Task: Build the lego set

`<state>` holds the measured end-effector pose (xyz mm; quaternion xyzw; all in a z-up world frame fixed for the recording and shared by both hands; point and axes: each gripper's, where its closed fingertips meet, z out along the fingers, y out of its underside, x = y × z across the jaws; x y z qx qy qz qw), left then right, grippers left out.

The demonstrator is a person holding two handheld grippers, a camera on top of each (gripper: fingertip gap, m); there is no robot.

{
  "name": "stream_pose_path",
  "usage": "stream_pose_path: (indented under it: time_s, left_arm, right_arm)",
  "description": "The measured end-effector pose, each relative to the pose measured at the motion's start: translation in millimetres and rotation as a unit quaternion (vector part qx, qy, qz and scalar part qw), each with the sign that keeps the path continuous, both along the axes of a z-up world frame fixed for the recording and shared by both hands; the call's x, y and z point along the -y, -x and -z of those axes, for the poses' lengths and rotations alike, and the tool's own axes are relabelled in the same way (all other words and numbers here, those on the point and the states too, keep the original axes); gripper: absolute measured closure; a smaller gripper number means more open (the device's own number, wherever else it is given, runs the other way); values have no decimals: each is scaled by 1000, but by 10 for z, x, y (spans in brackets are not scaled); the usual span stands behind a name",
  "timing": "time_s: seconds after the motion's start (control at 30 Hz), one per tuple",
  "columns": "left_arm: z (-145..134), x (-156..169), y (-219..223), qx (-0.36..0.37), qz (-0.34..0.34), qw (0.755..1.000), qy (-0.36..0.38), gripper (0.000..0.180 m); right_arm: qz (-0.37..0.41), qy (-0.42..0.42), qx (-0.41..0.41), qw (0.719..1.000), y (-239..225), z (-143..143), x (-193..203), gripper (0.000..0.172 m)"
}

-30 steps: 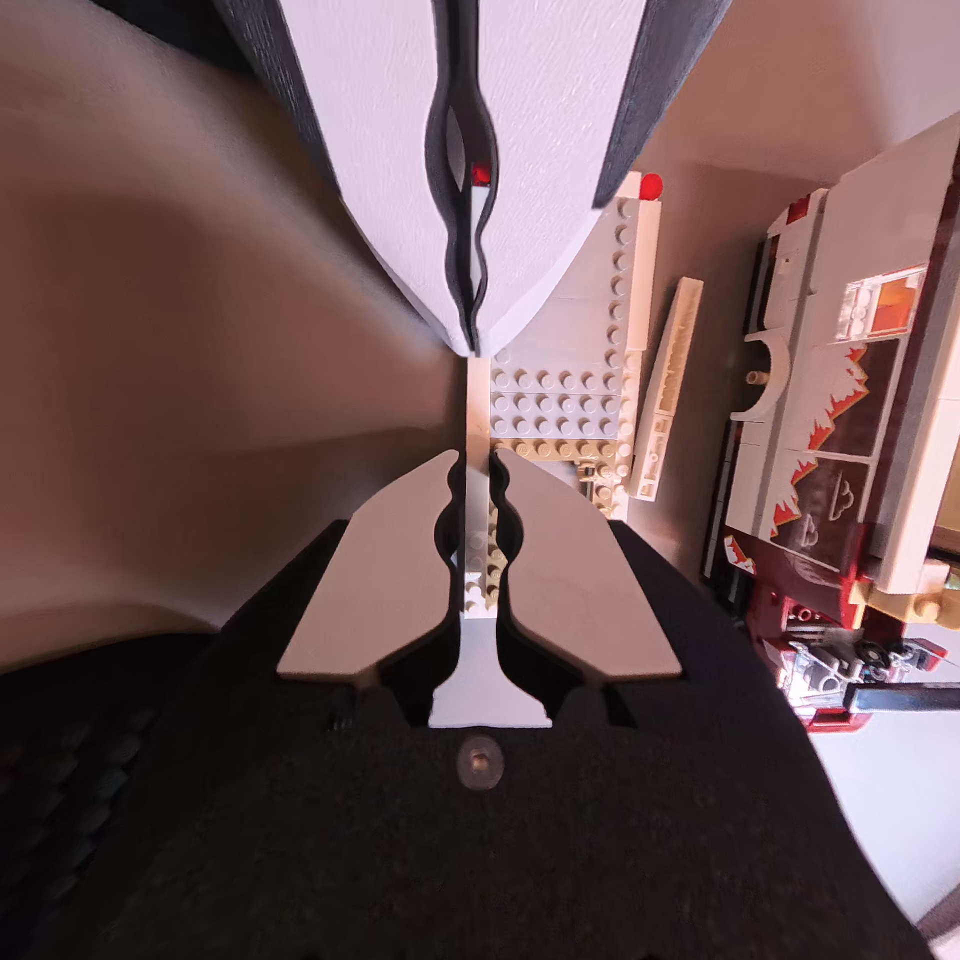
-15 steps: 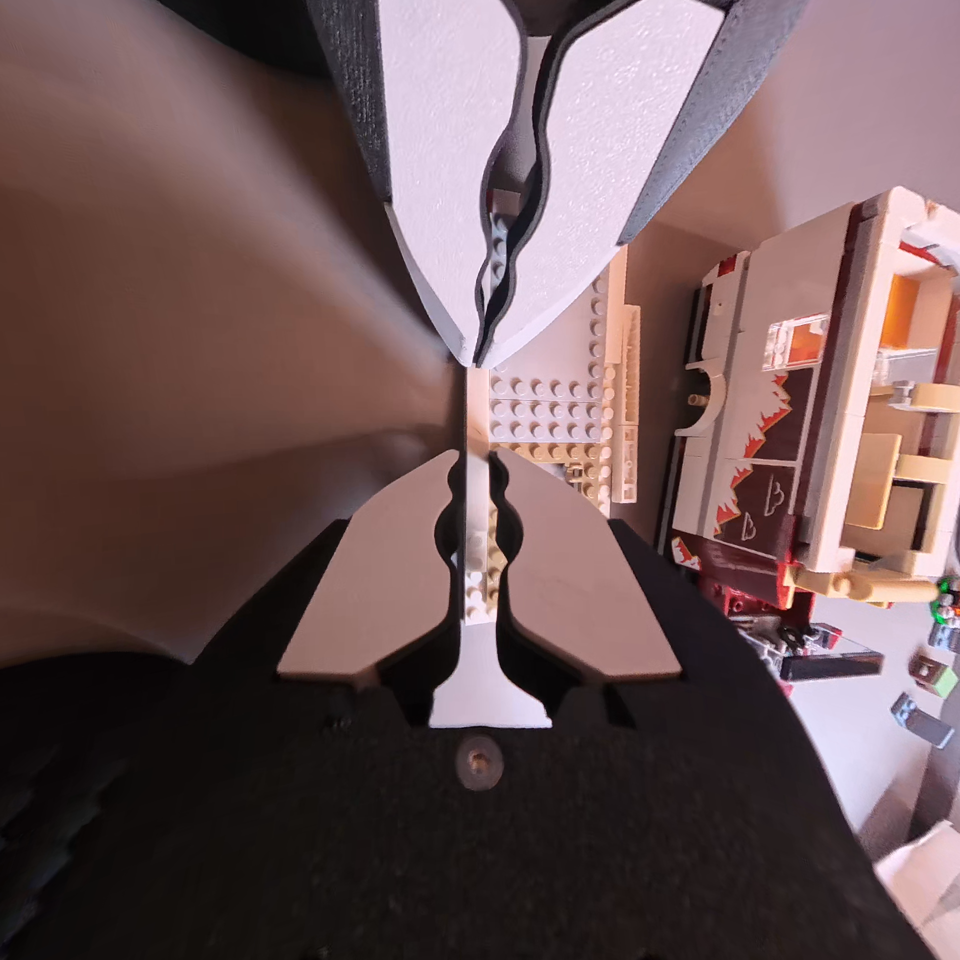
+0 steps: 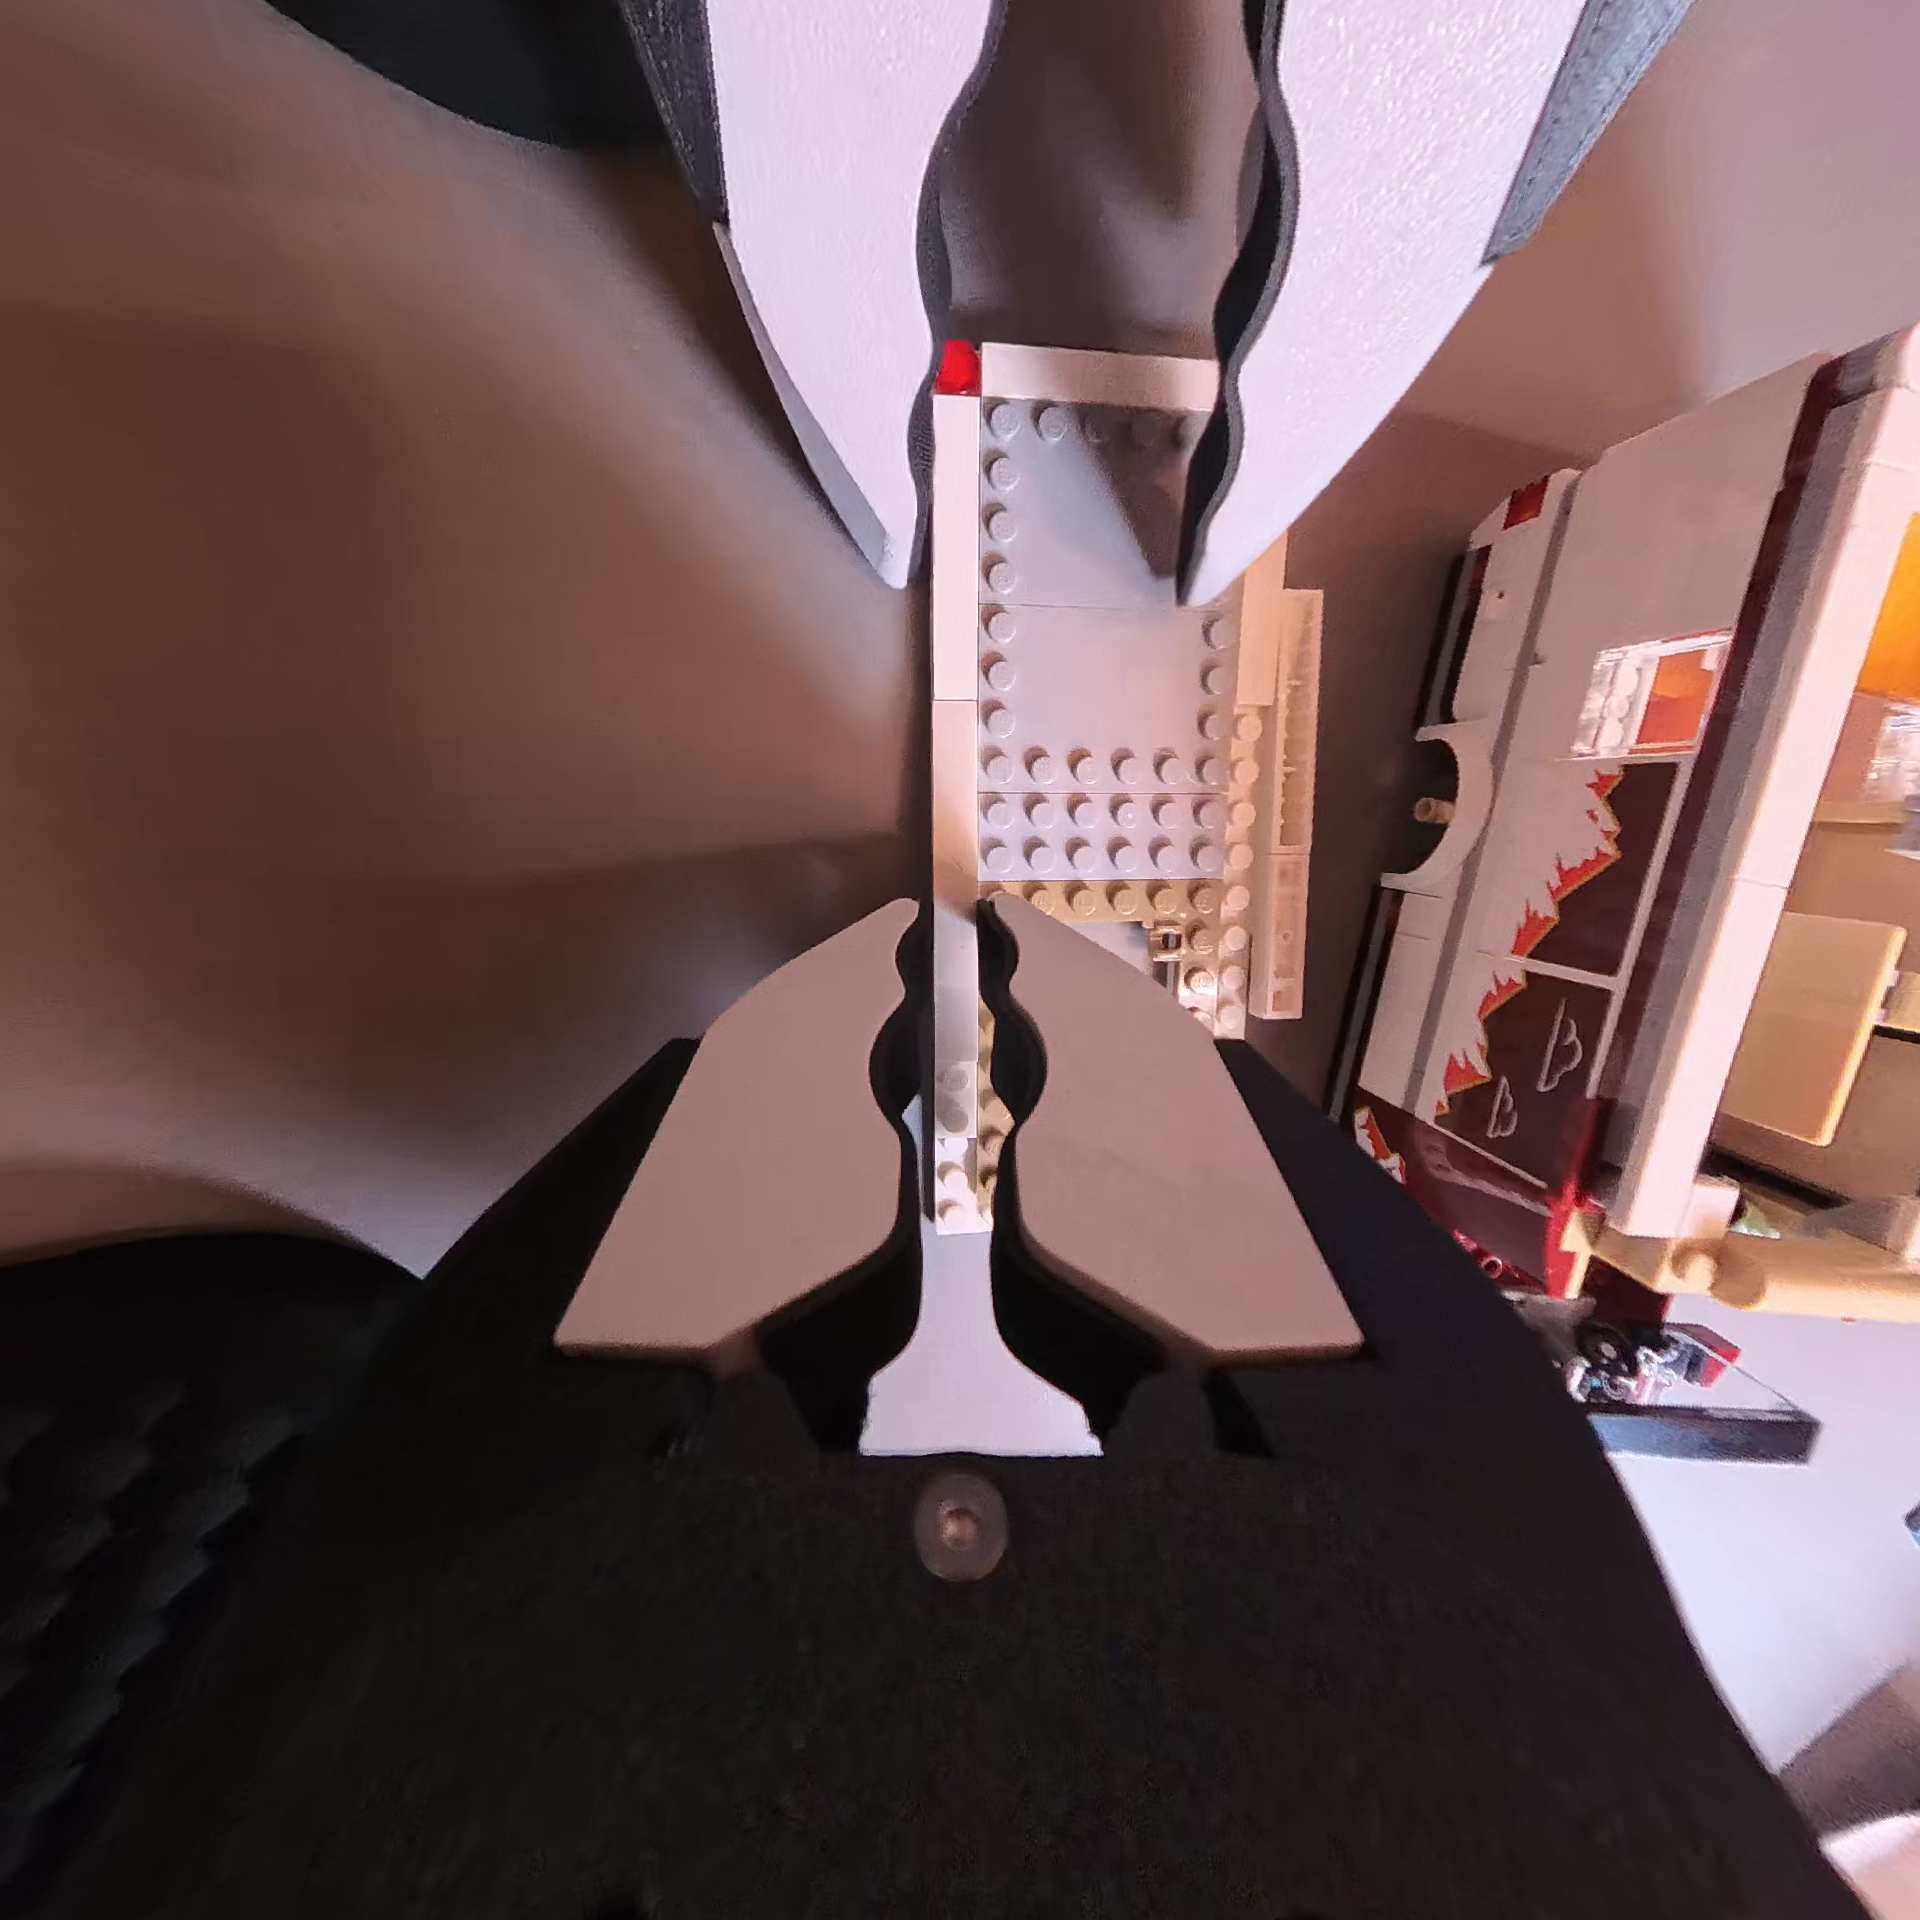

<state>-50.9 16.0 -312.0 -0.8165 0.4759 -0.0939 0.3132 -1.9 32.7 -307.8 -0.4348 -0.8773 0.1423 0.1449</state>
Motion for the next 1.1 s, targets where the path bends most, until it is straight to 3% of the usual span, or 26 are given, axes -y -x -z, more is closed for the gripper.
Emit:
stream_pose_path:
  time_s: [0.17, 0.4, 0.77, 0.87, 1.1]
  left_arm:
    - [10, -36, -20, 18, -2, 1000, 11, 135]
    - [8, -1, -53, 6, 19, 1000, -9, 156]
    - [2, 17, -90, 19, 24, 999, -14, 165]
    - [4, 19, -88, 16, 24, 999, -17, 165]
    - [4, 21, -86, 17, 25, 999, -17, 165]
  right_arm:
    - [12, 21, 22, 999, 4, 2, -2, 165]
    - [26, 17, 39, 999, 22, 13, -11, 164]
    - [37, 7, -2, 999, 42, 10, -8, 164]
    - [39, 9, -12, 999, 17, -5, -1, 152]
    - [48, 24, -21, 998, 29, -59, -29, 167]
